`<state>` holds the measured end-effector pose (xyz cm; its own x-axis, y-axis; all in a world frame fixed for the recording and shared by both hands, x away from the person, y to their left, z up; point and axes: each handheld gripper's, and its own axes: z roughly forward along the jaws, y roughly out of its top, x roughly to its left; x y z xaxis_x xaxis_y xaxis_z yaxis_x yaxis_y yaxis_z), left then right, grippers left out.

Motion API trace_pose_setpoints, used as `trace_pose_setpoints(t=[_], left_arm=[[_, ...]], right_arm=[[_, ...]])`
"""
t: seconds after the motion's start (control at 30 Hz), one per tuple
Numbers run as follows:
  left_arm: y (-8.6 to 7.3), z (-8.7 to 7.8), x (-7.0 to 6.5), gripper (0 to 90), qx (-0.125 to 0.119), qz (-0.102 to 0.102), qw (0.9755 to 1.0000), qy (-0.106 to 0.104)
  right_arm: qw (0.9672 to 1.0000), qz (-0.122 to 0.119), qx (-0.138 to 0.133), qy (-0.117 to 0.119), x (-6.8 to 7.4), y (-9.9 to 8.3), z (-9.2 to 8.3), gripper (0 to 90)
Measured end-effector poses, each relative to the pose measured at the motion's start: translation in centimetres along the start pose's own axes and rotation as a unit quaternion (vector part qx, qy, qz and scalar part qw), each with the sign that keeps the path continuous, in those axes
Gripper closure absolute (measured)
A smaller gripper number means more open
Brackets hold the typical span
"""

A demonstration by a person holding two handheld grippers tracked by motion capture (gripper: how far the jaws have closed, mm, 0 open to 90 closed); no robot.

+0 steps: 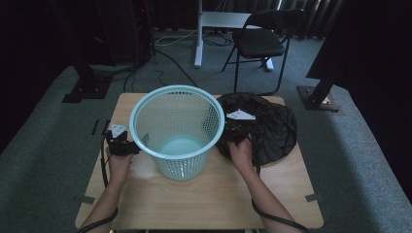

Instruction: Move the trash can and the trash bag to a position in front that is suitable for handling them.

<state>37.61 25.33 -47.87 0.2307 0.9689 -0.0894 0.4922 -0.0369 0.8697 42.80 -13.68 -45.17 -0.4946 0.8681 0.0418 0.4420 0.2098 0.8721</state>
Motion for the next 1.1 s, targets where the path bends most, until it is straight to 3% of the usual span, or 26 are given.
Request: trace_pose_setpoints(t=[0.13,0.17,0.33,0.63,0.77,1.1], left_arm=[[-0.2,-0.3,-0.2,1.1,0.001,0.004,1.0000,-0.004],[-0.7,-1.1,-0.8,1.1,-0.001,0.017,0.9998,-0.011],[-1.2,-2.0,-1.6,1.2,-0.001,0.024,0.9995,-0.018],[-2.2,-3.4,-2.9,1.2,-0.004,0.037,0.9987,-0.035],[-2.6,-3.9,-3.7,1.2,-0.006,0.037,0.9986,-0.038],[-3.3,-5.2,-5.9,1.2,-0.001,0.060,0.9966,-0.055]], right_arm=[[1.0000,-0.001,-0.002,0.003,0.2,-0.5,-0.8,11.6],[1.0000,0.003,-0.001,0.000,0.3,-1.0,-1.5,11.6],[1.0000,0.007,0.002,0.003,0.5,-1.7,-2.9,11.6],[0.9999,-0.014,-0.009,0.000,1.0,-3.1,-5.6,12.9],[0.9999,-0.014,-0.006,-0.001,1.1,-3.7,-6.9,12.9],[0.9999,-0.012,-0.010,0.001,0.8,-5.5,-10.0,12.8]])
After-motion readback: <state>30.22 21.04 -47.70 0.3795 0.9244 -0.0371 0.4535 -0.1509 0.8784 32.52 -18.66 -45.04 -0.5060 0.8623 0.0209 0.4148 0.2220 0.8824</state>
